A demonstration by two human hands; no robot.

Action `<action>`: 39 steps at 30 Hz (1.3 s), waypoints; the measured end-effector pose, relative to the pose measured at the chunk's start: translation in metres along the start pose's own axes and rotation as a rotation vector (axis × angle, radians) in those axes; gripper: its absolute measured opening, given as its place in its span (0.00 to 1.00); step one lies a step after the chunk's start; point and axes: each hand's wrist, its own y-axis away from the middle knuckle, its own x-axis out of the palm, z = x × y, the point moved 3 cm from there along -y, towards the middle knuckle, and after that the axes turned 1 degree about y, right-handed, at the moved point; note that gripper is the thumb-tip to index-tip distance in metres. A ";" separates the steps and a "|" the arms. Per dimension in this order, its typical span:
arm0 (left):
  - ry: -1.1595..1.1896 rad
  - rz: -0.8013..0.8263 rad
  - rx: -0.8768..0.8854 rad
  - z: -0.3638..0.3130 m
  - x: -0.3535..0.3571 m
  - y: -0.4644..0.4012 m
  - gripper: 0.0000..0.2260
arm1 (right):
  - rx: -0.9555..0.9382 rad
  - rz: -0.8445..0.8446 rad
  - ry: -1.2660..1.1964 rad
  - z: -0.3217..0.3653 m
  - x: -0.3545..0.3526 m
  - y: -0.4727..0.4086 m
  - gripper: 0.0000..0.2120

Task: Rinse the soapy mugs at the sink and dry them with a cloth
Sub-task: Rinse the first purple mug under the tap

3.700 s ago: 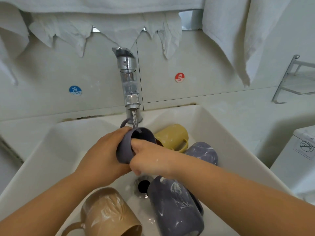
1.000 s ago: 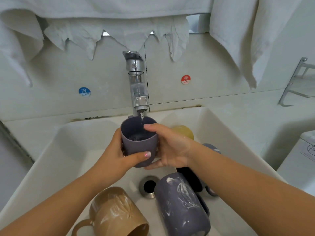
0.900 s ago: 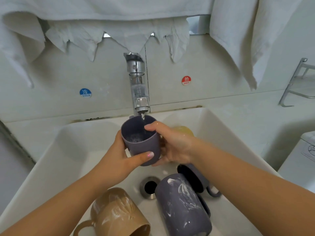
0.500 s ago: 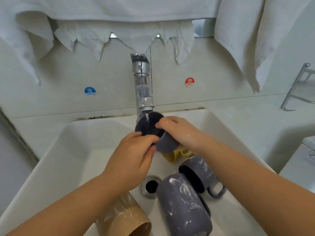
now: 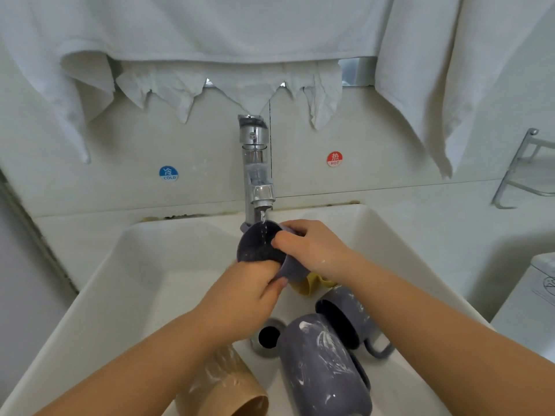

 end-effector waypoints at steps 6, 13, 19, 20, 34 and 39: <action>-0.654 -0.018 0.060 0.020 -0.002 0.001 0.14 | -0.007 0.025 0.054 0.005 -0.001 0.001 0.04; -0.256 0.168 -0.006 0.004 0.010 0.000 0.05 | 0.036 0.026 0.096 0.006 0.001 0.007 0.13; 0.225 0.028 -0.120 0.003 0.007 0.003 0.16 | 0.018 -0.046 0.042 0.007 0.004 0.008 0.11; 0.211 -0.011 -0.097 0.003 0.005 0.005 0.16 | 0.026 -0.050 0.005 0.007 0.007 0.008 0.11; 0.395 -0.352 -0.327 0.021 -0.017 0.017 0.39 | 0.459 0.151 -0.556 -0.006 0.040 0.010 0.17; 0.408 -0.291 -0.272 0.031 -0.012 0.016 0.32 | 0.389 0.211 -0.695 -0.008 0.048 0.009 0.12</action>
